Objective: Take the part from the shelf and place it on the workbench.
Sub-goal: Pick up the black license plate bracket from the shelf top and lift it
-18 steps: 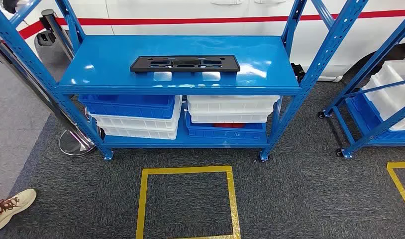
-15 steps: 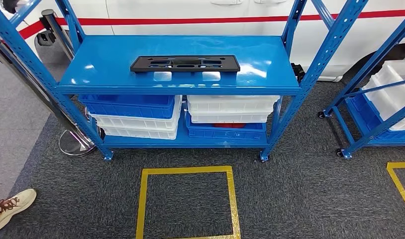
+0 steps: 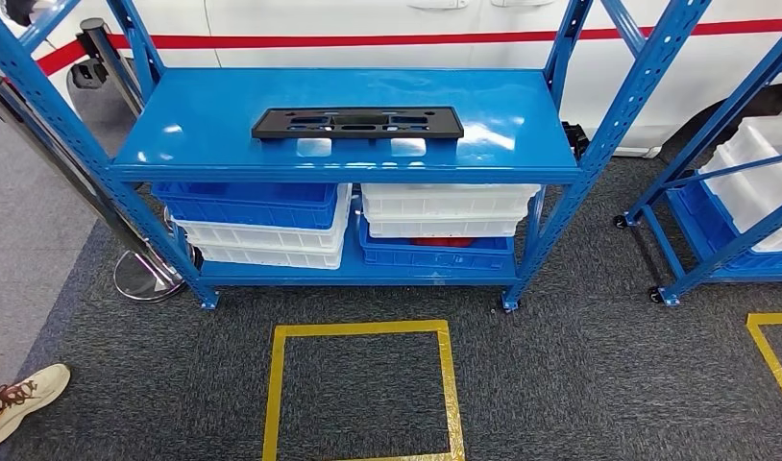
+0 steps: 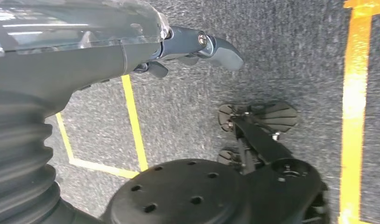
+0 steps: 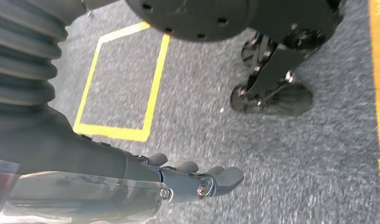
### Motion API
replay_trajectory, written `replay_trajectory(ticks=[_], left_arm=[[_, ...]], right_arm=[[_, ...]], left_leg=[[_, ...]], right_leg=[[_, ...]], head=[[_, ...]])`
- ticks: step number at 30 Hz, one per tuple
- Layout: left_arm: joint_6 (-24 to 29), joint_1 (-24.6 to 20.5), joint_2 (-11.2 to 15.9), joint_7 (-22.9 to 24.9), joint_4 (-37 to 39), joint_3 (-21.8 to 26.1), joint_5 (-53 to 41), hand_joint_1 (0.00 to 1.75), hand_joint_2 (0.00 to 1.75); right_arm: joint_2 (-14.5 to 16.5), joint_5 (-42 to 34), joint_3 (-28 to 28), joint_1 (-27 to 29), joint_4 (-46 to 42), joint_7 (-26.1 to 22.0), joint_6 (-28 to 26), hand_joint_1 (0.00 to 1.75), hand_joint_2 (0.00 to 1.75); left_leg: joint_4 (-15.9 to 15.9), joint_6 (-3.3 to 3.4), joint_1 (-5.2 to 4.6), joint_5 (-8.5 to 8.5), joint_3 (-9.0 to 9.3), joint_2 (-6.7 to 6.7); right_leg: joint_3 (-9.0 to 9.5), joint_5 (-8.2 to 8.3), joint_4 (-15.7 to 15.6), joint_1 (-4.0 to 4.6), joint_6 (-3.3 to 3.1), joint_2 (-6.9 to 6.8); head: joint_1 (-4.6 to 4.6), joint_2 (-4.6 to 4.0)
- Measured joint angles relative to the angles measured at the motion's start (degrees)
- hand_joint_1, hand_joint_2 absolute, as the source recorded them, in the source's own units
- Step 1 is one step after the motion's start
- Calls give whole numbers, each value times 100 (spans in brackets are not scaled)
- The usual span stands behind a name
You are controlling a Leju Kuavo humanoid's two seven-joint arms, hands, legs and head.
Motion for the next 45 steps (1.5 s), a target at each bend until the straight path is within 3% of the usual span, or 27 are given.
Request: replay_trajectory(ticks=[7,8,11,12,16,20,24,26,28,30,31,32,33,35,36,38,42,43,45], left_arm=[[94,-188,26,-222,208,-89,336,0,175],[103,-218,33,-255,242,-104,385,0,175],[142,-306,53,-353,341,-147,538,0,44],[157,-336,60,-386,372,-160,591,0,0],[191,-453,89,-538,491,-209,787,0,0],[205,-545,122,-672,575,-250,927,0,0],[209,-605,149,-763,646,-270,1018,0,0],[210,-615,156,-798,657,-275,1041,0,0],[210,-641,157,-824,667,-281,1069,0,0],[210,-673,158,-844,683,-284,1096,0,0],[212,-681,160,-851,691,-284,1107,0,0],[214,-684,161,-861,699,-284,1116,0,0],[218,-684,162,-871,705,-284,1125,0,0],[226,-684,161,-893,720,-284,1145,0,0],[232,-691,160,-902,728,-284,1156,0,0],[241,-705,160,-915,745,-284,1184,0,0],[262,-705,166,-932,776,-284,1217,0,0],[264,-712,167,-937,780,-284,1222,0,0],[272,-725,166,-948,787,-284,1242,0,0]], right_arm=[[80,1162,-804,-216,191,24,142,0,175],[92,1336,-930,-251,222,24,161,0,131],[132,1848,-1299,-357,314,24,215,0,0],[145,2012,-1424,-391,345,22,243,0,0],[209,2567,-1991,-524,464,-120,420,0,0],[315,2870,-2434,-701,528,-613,732,0,0],[444,2810,-2455,-893,358,-1188,1122,0,0],[478,2637,-2347,-942,157,-1394,1272,0,0],[495,2433,-2216,-957,-90,-1552,1388,0,0],[505,2226,-2090,-949,-366,-1688,1489,0,0],[507,2127,-2031,-942,-514,-1749,1533,0,0],[509,2032,-1976,-936,-668,-1804,1576,0,0],[509,1936,-1917,-933,-838,-1863,1619,0,0],[512,1748,-1795,-938,-1187,-1972,1709,0,0],[518,1653,-1732,-943,-1367,-2026,1756,0,0],[545,1472,-1609,-945,-1738,-2129,1849,0,0],[632,1126,-1365,-940,-2540,-2330,2020,0,0],[646,1045,-1304,-941,-2737,-2378,2057,0,0],[665,882,-1172,-936,-3146,-2474,2134,0,0]], left_leg=[[0,0,0,0,-1,0],[0,0,0,0,-2,0],[0,0,0,0,-2,0],[0,0,0,0,-2,0],[3,1,-1,-1,-3,0],[17,15,-37,-13,-11,2],[9,56,-59,-18,-26,-9],[-60,108,-23,17,15,-38],[-121,155,14,52,63,-78],[-124,174,5,48,68,-130],[-119,173,2,40,74,-163],[-109,165,2,27,84,-198],[-95,151,6,8,102,-231],[-57,102,16,-51,138,-285],[-26,68,10,-85,140,-307],[5,-5,-2,-121,120,-334],[173,-145,18,-263,45,-282],[423,-175,28,-396,-72,-240],[1188,-221,48,-707,-472,-182]], right_leg=[[-2,0,0,1,0,0],[-2,0,0,1,0,0],[-3,0,0,1,0,0],[-3,0,0,1,0,0],[0,1,-1,0,1,0],[3,12,-7,-24,19,-4],[15,18,-22,-46,53,-31],[7,-38,40,-54,84,30],[-203,-291,485,-58,89,203],[-634,-620,1274,-54,81,320],[-821,-677,1571,-55,82,335],[-921,-611,1670,-57,81,340],[-908,-424,1530,-59,75,342],[-649,57,818,-63,51,364],[-522,196,486,-58,37,382],[-433,228,226,-42,7,412],[-414,219,172,-48,-116,391],[-398,214,160,-53,-145,376],[-379,189,163,-40,-183,343]], head=[[0,0],[0,0],[0,0],[0,0],[0,0],[0,0],[-1,0],[0,0],[5,0],[9,0],[9,0],[9,0],[9,0],[10,0],[10,0],[7,0],[2,0],[-2,0],[-6,0]])
